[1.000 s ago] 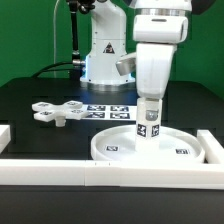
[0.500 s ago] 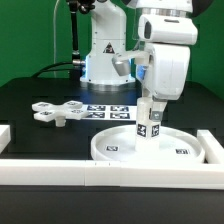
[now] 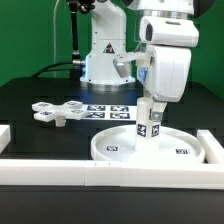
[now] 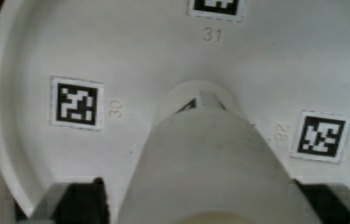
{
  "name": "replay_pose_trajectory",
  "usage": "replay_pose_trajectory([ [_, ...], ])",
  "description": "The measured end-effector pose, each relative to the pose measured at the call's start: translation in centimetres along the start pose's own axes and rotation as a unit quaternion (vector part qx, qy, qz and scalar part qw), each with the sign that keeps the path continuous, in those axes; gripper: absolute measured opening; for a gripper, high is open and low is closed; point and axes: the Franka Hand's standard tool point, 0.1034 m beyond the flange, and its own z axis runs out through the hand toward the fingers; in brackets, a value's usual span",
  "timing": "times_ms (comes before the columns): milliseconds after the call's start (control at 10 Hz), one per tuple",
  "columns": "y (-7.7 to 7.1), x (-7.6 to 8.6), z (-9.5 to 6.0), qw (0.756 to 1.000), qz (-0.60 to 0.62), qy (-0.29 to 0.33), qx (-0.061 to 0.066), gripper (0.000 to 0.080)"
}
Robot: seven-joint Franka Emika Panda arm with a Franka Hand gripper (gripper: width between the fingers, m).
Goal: Assemble round table
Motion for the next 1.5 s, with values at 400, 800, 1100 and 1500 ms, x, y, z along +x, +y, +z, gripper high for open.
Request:
replay_pose_trajectory([
  [400,-0.1,-0.1,0.0,1.0,0.014,0.0,0.001,0.0409],
  [800,-0.4,0.2,0.0,0.982,0.187,-0.011,0.032,0.0409],
  [1100,-0.5,0.3,0.0,0.96,0.275,-0.017,0.042,0.0409],
  [1500,-0.4,-0.9,0.0,0.9,0.432,-0.003,0.048,0.0409],
])
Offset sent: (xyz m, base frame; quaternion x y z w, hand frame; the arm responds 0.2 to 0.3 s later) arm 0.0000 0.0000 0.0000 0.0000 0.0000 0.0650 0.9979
